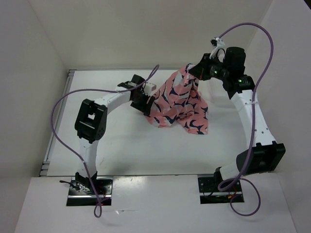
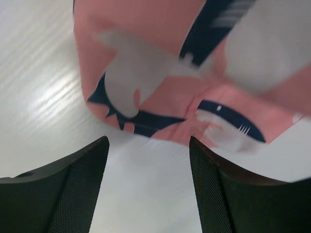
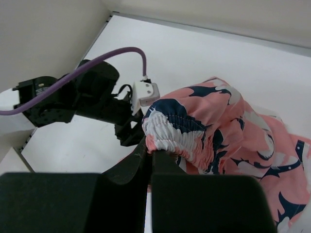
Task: Fold and stack the shorts
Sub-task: Move the shorts to the center of the board, then flatten the shorts out
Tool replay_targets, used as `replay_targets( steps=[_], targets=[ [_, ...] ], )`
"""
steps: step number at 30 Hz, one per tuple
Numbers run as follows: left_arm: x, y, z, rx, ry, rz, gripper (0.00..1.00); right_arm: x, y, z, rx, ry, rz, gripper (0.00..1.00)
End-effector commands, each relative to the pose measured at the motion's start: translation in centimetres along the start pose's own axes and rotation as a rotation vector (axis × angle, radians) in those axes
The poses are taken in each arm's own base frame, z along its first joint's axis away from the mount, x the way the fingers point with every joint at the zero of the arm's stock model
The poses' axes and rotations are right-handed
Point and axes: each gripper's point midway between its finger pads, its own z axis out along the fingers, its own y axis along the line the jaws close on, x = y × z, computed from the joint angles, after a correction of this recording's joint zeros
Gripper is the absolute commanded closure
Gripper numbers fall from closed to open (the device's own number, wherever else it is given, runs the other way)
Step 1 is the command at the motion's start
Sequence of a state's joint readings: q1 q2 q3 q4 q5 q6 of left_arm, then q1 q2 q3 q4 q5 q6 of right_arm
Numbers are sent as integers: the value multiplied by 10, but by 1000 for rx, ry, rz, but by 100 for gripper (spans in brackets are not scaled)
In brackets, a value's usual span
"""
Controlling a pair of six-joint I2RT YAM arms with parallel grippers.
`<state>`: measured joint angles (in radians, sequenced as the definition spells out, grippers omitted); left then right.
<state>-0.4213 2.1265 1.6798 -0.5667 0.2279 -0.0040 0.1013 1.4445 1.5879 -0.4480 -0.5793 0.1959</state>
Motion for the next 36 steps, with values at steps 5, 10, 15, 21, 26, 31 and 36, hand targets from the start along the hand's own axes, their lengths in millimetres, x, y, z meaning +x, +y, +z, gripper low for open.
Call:
replay_targets(
  steps=[5, 10, 15, 21, 26, 31, 36],
  targets=[
    [10, -12, -43, -31, -36, 25, 26, -1, -14, -10, 46, -43, -26, 100],
    [25, -48, -33, -36, -13, 111, 26, 2, -16, -9, 48, -35, -31, 100],
    [16, -44, -13, -107, -64, 147, 21, 5, -15, -13, 57, -38, -32, 100],
    [6, -24, 9, -204, -93, 146, 18, 9, -13, -21, 56, -41, -31, 100],
    [21, -22, 23, -195, -32, 141, 18, 9, -9, -25, 46, -45, -35, 100],
    [47, -31, 39, -114, 38, 134, 22, 10, -11, -27, 44, -53, -28, 100],
    [56, -53, 43, -10, 89, 134, 46, 9, -12, -28, 43, -54, -17, 100]
  ],
)
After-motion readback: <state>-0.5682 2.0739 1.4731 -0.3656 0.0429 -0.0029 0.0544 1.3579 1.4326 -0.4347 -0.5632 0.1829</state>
